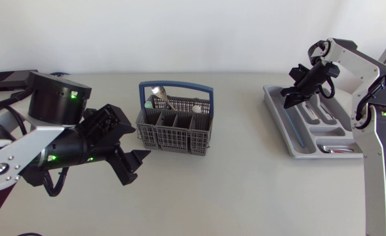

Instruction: Sort the cutlery from the basket into the organizer compartments.

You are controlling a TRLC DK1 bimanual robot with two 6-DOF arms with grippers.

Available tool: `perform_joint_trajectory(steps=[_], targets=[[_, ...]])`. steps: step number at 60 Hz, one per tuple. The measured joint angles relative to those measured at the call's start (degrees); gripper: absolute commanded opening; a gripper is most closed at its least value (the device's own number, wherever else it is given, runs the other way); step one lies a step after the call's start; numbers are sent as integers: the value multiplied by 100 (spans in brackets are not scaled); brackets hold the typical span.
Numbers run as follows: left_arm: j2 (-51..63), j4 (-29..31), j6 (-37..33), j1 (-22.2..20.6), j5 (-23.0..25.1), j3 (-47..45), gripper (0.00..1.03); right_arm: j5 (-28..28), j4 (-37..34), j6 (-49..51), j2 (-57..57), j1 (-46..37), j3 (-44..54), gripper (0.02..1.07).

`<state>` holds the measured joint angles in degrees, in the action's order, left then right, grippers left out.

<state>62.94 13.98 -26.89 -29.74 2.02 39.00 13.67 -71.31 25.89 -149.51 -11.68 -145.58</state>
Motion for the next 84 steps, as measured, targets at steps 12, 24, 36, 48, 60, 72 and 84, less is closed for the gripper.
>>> perform_joint_trajectory(steps=[12, 24, 36, 48, 60, 72, 84], targets=[[-17, -203, 2, 282, 0, -50, 83, -2, 378, -2, 260, -4, 367, 50], [90, -450, 9, 527, 4, -74, 83, -11, 1550, -24, 1799, 184, 2343, 56], [636, -535, 133, 1029, 293, -39, 70, 175, 2068, -116, 2951, 1043, 3449, 55], [1259, -664, 258, 1438, 717, 284, 46, 520, 2234, -396, 3064, 1615, 3685, 24], [1810, -984, 448, 1453, 866, 511, 23, 734, 2520, -647, 3018, 2004, 3685, 8], [2312, -1156, 551, 1475, 868, 695, 4, 776, 2800, -804, 2577, 2500, 3676, 8], [2688, -1279, 592, 1552, 870, 839, 4, 964, 2944, -1012, 2120, 2590, 3497, 8]])
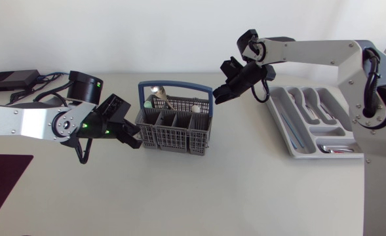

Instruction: Sort the cutlery from the basket into the organizer compartments.

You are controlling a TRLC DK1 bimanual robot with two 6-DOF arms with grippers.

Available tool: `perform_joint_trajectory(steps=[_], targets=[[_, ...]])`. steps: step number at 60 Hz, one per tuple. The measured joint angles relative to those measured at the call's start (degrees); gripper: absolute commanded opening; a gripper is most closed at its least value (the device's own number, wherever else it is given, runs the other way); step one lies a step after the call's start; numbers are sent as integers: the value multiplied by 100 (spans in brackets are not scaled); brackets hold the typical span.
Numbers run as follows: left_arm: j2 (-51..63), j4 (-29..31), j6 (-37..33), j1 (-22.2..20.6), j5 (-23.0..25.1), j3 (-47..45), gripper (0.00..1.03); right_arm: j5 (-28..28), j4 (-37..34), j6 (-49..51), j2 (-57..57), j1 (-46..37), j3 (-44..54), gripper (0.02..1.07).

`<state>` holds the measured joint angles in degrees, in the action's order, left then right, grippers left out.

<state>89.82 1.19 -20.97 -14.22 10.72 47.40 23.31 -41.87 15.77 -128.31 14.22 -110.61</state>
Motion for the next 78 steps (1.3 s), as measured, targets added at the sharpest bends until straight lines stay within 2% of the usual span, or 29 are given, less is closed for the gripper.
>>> perform_joint_trajectory(steps=[15, 26, 41, 57, 78], targets=[[415, -199, 0, 111, 0, 275, 4, 116, 4, -83, -229, 13, -442, 8], [647, -260, 2, 308, 0, 282, 4, 501, -149, -118, -315, 48, -544, 8], [953, -284, 42, 525, 151, 605, 4, 691, -92, -118, 487, 46, 1038, 8], [1434, -280, 195, 551, 450, 1145, 3, 925, 83, -55, 1956, 79, 2793, 8], [2031, -153, 437, 264, 492, 1899, 4, 997, 308, -61, 2887, 581, 3971, 8]])
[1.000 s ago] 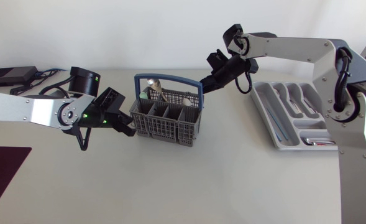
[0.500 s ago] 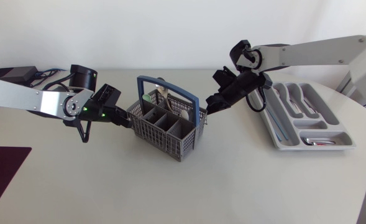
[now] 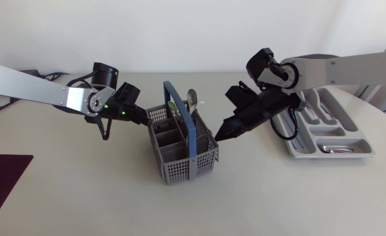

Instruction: Sort the cutlery from the basket into the organizer compartments.

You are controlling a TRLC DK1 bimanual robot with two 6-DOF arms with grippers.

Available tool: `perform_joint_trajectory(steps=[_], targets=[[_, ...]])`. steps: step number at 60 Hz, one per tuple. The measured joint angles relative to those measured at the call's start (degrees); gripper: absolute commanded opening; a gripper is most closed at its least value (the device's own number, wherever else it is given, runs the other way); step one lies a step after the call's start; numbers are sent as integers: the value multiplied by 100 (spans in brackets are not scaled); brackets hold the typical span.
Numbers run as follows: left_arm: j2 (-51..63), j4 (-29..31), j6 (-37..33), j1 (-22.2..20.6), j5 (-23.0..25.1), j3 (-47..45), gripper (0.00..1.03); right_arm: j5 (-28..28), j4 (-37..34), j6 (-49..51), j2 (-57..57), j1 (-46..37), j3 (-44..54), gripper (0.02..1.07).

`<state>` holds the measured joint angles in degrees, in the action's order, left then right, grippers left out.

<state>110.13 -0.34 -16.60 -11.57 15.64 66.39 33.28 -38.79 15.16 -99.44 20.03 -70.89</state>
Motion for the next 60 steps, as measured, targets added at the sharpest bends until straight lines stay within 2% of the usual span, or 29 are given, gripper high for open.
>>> perform_joint_trajectory(steps=[8, 19, 23, 30, 38, 46, 55, 60], targets=[[127, 92, 13, -105, 28, 201, 4, -59, 28, -48, 212, 72, 219, 8], [79, 267, 11, -26, 131, 186, 4, -599, 186, -247, 911, 282, 557, 9], [-166, 354, -13, 114, 151, 0, 4, -699, 245, -321, 1283, 393, 597, 17], [-785, 396, -157, 251, 149, -363, 7, -715, 326, -343, 1655, 485, 695, 20], [-1558, 514, -313, 223, 170, -697, 7, -623, 396, -343, 1746, 503, 852, 23], [-2275, 732, -446, 68, 164, -1078, 7, -538, 446, -343, 1746, 538, 876, 23], [-2625, 1088, -634, -323, 160, -1386, 7, -518, 671, -365, 1707, 669, 876, 24], [-2638, 1110, -688, -455, -31, -1464, 7, -525, 809, -411, 1609, 688, 876, 19]])
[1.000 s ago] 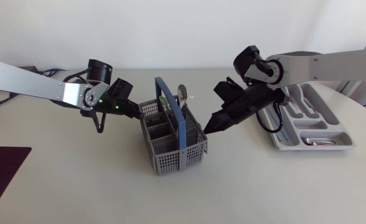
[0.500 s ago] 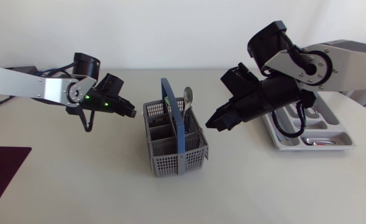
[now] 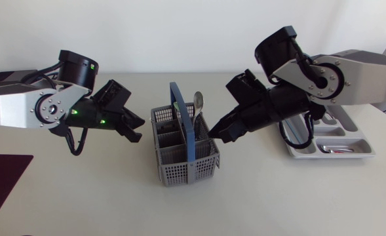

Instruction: Sort the cutlery from the basket into the organizer compartments.

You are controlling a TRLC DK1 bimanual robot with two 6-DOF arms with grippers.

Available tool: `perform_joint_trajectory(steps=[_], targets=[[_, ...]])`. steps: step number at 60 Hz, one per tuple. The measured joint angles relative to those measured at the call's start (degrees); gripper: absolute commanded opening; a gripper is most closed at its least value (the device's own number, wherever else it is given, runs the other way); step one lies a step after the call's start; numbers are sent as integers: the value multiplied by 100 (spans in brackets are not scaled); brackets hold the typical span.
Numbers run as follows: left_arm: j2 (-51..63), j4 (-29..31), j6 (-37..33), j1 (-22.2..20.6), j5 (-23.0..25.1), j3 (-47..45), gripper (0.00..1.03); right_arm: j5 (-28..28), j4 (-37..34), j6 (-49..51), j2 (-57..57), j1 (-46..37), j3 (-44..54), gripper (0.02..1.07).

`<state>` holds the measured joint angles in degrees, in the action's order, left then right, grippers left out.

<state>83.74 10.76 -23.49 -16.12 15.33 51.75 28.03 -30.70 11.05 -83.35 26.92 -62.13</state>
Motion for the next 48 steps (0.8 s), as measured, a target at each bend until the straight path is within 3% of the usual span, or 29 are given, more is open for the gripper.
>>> perform_joint_trajectory(steps=[5, 24, 48], targets=[[92, -35, -55, -11, -225, -2, 7, -111, 188, -39, -120, -44, 90, 8], [2037, -195, 17, 393, -535, 1320, 6, -516, 398, -37, -184, -278, 619, 8], [2955, -203, 291, -240, -560, 2426, 6, -315, 391, -61, -522, 101, 675, 8]])
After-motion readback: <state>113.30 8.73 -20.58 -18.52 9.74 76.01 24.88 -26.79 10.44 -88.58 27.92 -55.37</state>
